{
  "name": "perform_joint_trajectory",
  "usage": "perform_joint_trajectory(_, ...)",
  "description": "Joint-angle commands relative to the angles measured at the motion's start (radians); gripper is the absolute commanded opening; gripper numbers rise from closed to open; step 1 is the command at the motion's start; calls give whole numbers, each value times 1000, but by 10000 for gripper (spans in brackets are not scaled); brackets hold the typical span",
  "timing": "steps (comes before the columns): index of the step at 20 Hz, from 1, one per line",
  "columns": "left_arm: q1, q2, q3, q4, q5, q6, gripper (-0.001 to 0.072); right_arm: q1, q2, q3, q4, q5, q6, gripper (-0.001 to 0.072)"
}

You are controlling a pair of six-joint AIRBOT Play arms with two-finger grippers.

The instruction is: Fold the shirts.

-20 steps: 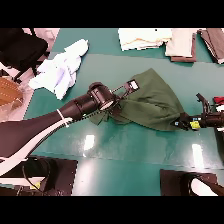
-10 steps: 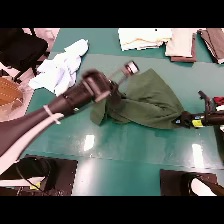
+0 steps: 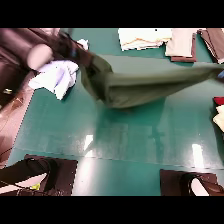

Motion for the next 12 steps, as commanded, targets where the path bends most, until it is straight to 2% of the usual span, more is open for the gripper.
perform_joint_trajectory(1,58,26,127,-7,0,-127,30,1,24,216,-1,-60,0,20)
perform_joint_trajectory(5,58,26,261,-7,16,-256,30,1,-36,453,1,-5,-8,20)
perform_joint_trajectory(9,57,26,400,-26,85,-468,31,1,-35,622,-60,50,-33,20)
perform_joint_trajectory(10,57,26,433,-60,105,-469,31,1,-35,660,-85,105,-26,20)
perform_joint_trajectory(12,57,41,472,-119,110,-416,30,1,-26,727,-114,212,-15,20)
